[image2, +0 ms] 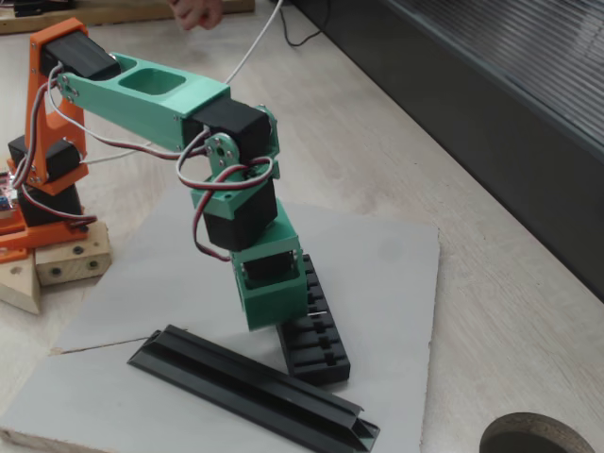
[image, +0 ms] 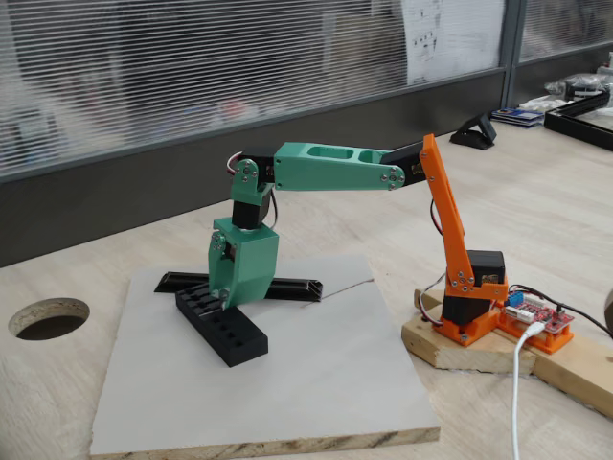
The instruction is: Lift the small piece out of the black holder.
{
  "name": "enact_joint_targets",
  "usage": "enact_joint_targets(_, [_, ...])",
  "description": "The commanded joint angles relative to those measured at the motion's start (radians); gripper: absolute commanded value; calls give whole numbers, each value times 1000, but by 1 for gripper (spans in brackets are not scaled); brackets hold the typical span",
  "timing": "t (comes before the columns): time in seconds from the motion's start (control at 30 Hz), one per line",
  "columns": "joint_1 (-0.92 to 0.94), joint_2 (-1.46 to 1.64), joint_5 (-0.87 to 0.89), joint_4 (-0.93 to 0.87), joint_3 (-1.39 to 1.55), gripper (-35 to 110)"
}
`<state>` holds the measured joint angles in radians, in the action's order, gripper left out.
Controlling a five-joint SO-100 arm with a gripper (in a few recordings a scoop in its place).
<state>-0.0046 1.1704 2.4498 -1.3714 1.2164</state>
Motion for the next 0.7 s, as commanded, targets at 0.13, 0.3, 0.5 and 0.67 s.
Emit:
enact_joint_targets(0.13, [-12,67,14,-14,-5,4])
enact_joint_targets(0.3, [-12,67,14,-14,-11,4])
enact_joint_targets(0.5, [-12,69,14,-6,-14,4])
enact_joint_targets(0.67, [-12,71,15,-5,-15,4])
